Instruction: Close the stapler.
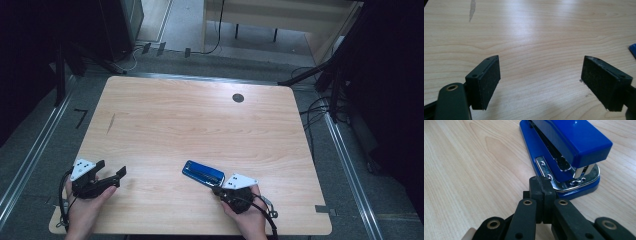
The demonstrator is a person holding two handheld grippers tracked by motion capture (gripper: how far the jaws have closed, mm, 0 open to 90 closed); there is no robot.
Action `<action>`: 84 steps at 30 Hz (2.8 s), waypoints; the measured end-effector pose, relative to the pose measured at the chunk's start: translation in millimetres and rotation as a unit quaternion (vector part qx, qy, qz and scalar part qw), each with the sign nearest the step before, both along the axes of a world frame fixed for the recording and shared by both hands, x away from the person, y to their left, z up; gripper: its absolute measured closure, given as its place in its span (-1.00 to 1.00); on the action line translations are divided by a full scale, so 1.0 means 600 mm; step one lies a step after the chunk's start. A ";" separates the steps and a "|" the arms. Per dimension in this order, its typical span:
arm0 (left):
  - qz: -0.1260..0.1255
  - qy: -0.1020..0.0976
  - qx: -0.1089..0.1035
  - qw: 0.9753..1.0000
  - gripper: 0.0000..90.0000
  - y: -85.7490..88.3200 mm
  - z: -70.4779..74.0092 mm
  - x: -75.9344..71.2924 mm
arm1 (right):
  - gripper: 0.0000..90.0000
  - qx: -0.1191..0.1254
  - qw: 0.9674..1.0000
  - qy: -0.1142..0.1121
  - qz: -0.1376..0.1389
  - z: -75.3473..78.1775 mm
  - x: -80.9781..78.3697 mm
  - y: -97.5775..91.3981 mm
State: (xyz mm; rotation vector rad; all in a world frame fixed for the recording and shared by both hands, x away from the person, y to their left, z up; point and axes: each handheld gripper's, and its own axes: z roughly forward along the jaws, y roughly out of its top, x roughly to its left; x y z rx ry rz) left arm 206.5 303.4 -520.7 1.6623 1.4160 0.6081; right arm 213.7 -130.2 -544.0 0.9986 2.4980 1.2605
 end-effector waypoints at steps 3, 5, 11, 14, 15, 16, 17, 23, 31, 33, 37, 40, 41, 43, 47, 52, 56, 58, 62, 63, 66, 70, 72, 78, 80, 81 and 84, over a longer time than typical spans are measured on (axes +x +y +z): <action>0.006 -0.003 0.001 1.000 -0.64 0.005 0.000 0.002 | 1.00 0.002 1.000 -0.001 -0.006 -0.001 0.007 -0.003; 0.011 -0.001 -0.004 1.000 -0.64 0.008 -0.002 0.005 | 1.00 0.003 1.000 -0.002 -0.010 -0.001 0.013 -0.005; 0.012 -0.005 0.000 1.000 -0.66 0.006 -0.003 0.006 | 1.00 0.005 1.000 -0.002 -0.016 -0.002 0.024 -0.009; 0.014 -0.006 0.000 1.000 -0.66 0.005 -0.003 0.006 | 1.00 0.009 1.000 0.007 -0.017 -0.002 0.030 -0.012; 0.013 -0.005 0.002 1.000 -0.66 0.005 -0.004 0.006 | 1.00 0.011 1.000 0.010 -0.015 -0.001 0.034 -0.013; 0.013 -0.004 0.003 1.000 -0.66 0.004 -0.004 0.007 | 1.00 0.010 1.000 0.010 -0.016 -0.001 0.036 -0.014; 0.013 -0.004 0.004 1.000 -0.66 0.004 -0.004 0.007 | 1.00 0.011 1.000 0.008 -0.019 -0.002 0.037 -0.015; 0.013 0.001 0.011 1.000 -0.66 0.002 -0.005 0.008 | 1.00 0.017 0.999 0.008 -0.029 -0.004 0.048 -0.021; 0.014 0.005 0.012 1.000 -0.65 0.000 -0.006 0.009 | 1.00 0.021 0.999 0.012 -0.039 -0.004 0.059 -0.025; 0.015 0.005 0.013 1.000 -0.65 0.000 -0.006 0.009 | 1.00 0.023 0.999 0.015 -0.041 -0.004 0.061 -0.025; 0.016 0.005 0.013 1.000 -0.65 0.000 -0.006 0.009 | 1.00 0.027 0.999 0.017 -0.043 -0.005 0.063 -0.026; 0.016 0.005 0.014 1.000 -0.65 -0.001 -0.006 0.009 | 1.00 0.022 0.999 0.011 -0.044 -0.005 0.063 -0.024; 0.015 0.005 0.013 1.000 -0.65 -0.001 -0.006 0.009 | 1.00 0.023 0.999 0.012 -0.044 -0.005 0.063 -0.024; 0.015 0.005 0.014 1.000 -0.65 -0.001 -0.006 0.009 | 1.00 0.027 0.999 0.017 -0.044 -0.005 0.065 -0.026; 0.015 0.006 0.013 1.000 -0.65 0.000 -0.006 0.009 | 0.79 0.031 0.999 0.011 -0.042 -0.004 0.060 -0.027; 0.015 0.005 0.012 1.000 -0.65 0.000 -0.006 0.009 | 0.52 0.042 0.999 -0.002 -0.022 0.012 0.037 -0.031; 0.016 0.004 0.013 1.000 -0.65 0.000 -0.006 0.008 | 0.30 0.036 0.999 -0.003 -0.031 0.017 0.030 -0.044; 0.017 0.004 0.013 1.000 -0.65 0.000 -0.006 0.008 | 0.17 0.042 0.998 -0.006 -0.046 0.016 0.032 -0.056; 0.018 0.004 0.013 1.000 -0.65 0.001 -0.005 0.009 | -0.05 0.056 0.996 -0.017 -0.064 0.023 0.034 -0.073; 0.019 0.004 0.013 1.000 -0.65 0.001 -0.005 0.009 | -0.09 0.058 0.996 -0.022 -0.066 0.025 0.035 -0.077; 0.020 0.003 0.014 1.000 -0.65 0.001 -0.005 0.009 | -0.14 0.070 0.995 -0.024 -0.069 0.030 0.036 -0.090; 0.020 0.001 0.014 1.000 -0.65 0.001 -0.005 0.008 | -0.21 0.081 0.994 -0.026 -0.073 0.034 0.036 -0.106; 0.020 0.001 0.014 1.000 -0.65 0.001 -0.005 0.008 | -0.27 0.090 0.993 -0.023 -0.074 0.036 0.036 -0.115; 0.021 0.002 0.013 1.000 -0.65 0.002 -0.005 0.008 | -0.41 0.097 0.991 -0.023 -0.087 0.036 0.036 -0.143; 0.020 0.002 0.013 1.000 -0.65 0.002 -0.005 0.008 | -0.45 0.095 0.991 -0.027 -0.094 0.035 0.036 -0.150; 0.020 0.002 0.013 1.000 -0.65 0.002 -0.005 0.008 | -0.47 0.090 0.991 -0.032 -0.098 0.035 0.036 -0.154; 0.023 0.001 0.011 1.000 -0.65 0.002 -0.006 0.008 | -0.47 0.083 0.990 -0.037 -0.110 0.035 0.036 -0.164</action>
